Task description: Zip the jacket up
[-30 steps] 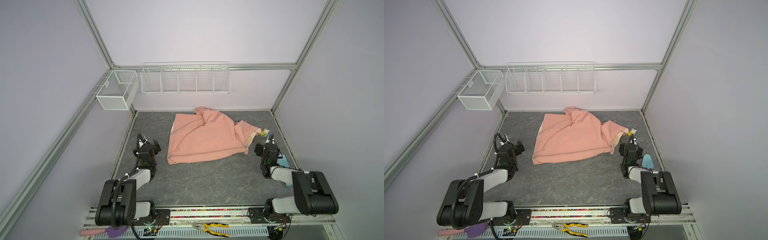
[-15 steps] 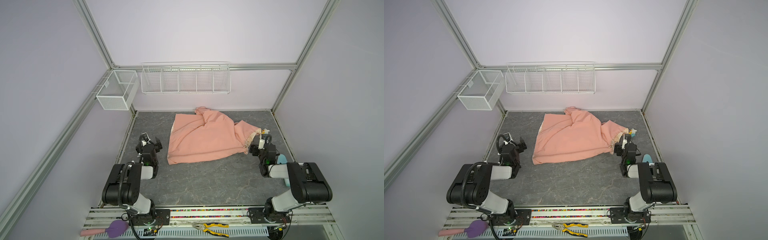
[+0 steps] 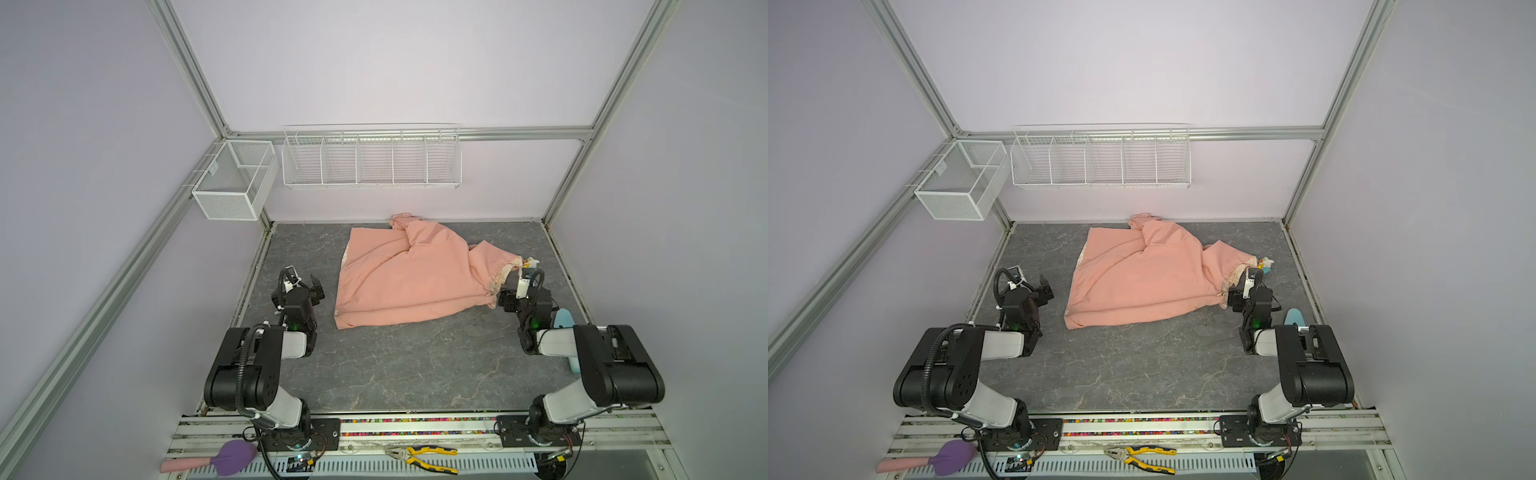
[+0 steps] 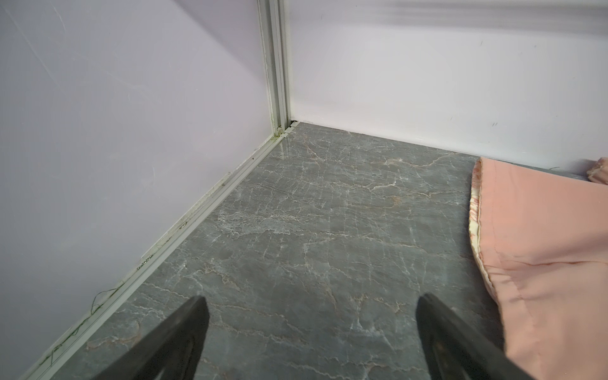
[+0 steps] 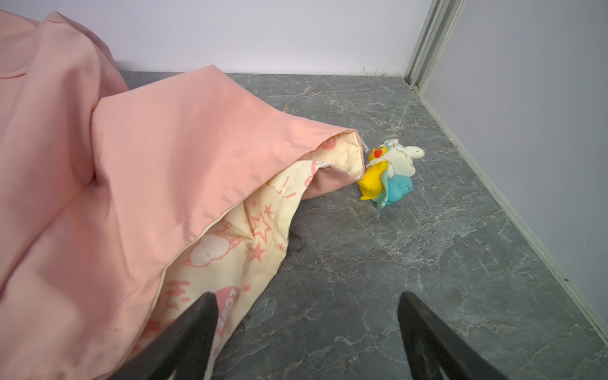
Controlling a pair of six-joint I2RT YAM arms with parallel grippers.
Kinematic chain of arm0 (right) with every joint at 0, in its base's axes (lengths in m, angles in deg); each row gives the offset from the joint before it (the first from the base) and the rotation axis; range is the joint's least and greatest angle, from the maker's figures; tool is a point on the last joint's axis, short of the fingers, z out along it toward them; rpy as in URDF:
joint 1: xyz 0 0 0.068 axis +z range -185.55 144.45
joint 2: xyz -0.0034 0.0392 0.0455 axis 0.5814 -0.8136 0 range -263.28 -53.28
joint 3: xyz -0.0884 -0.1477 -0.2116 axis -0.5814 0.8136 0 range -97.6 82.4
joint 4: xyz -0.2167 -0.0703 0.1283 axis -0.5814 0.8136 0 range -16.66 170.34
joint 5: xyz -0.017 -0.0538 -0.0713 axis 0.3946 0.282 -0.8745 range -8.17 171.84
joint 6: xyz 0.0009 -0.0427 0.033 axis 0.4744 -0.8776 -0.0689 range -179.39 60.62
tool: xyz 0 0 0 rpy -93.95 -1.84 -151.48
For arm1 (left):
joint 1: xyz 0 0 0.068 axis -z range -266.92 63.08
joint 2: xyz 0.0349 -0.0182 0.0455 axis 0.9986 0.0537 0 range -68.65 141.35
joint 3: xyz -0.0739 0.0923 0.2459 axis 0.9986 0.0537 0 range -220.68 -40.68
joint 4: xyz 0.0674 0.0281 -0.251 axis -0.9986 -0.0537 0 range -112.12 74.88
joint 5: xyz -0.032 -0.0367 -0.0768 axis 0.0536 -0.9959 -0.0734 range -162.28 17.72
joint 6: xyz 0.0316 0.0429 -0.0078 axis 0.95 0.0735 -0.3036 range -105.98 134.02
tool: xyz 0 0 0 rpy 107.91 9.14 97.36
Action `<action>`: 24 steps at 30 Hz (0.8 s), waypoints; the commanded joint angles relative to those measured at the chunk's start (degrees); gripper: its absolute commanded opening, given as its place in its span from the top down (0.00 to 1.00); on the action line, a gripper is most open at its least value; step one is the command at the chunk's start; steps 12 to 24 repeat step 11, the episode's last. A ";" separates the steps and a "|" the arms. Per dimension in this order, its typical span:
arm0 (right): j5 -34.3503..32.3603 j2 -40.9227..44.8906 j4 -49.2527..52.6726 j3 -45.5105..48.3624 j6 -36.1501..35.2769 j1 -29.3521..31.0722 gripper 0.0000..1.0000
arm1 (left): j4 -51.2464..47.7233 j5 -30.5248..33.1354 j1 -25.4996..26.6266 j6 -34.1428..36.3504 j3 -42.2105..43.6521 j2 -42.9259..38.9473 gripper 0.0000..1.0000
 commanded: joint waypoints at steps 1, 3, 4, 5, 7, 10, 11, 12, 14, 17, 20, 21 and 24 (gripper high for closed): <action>0.77 0.77 -0.40 -0.48 -1.20 -0.02 0.12 | -0.07 0.70 0.21 0.24 -0.11 0.35 0.01; 0.97 0.60 0.14 -0.77 -1.13 -0.11 0.12 | -0.13 0.72 0.22 0.27 -0.09 0.39 0.01; 1.09 0.52 0.57 -1.06 -1.15 -0.16 0.12 | -0.21 0.78 0.19 0.23 -0.22 0.40 0.01; 1.66 0.42 0.93 -1.29 -0.95 -0.40 0.12 | -0.34 0.83 0.21 0.28 -0.30 0.41 0.01; 1.99 0.51 1.31 -1.40 -0.85 -0.58 0.12 | -0.34 0.79 0.21 0.24 -0.35 0.46 0.01; 1.96 0.66 0.74 -1.07 -1.09 -0.51 0.12 | -0.26 0.79 0.24 0.24 -0.24 0.40 0.01; 1.86 0.68 0.41 -0.84 -1.19 -0.36 0.12 | -0.26 0.79 0.27 0.32 -0.25 0.39 0.01; 1.86 0.68 0.41 -0.84 -1.19 -0.36 0.12 | -0.26 0.79 0.27 0.32 -0.25 0.39 0.01; 1.86 0.68 0.41 -0.84 -1.19 -0.36 0.12 | -0.26 0.79 0.27 0.32 -0.25 0.39 0.01; 1.86 0.68 0.41 -0.84 -1.19 -0.36 0.12 | -0.26 0.79 0.27 0.32 -0.25 0.39 0.01; 1.86 0.68 0.41 -0.84 -1.19 -0.36 0.12 | -0.26 0.79 0.27 0.32 -0.25 0.39 0.01; 1.86 0.68 0.41 -0.84 -1.19 -0.36 0.12 | -0.26 0.79 0.27 0.32 -0.25 0.39 0.01; 1.86 0.68 0.41 -0.84 -1.19 -0.36 0.12 | -0.26 0.79 0.27 0.32 -0.25 0.39 0.01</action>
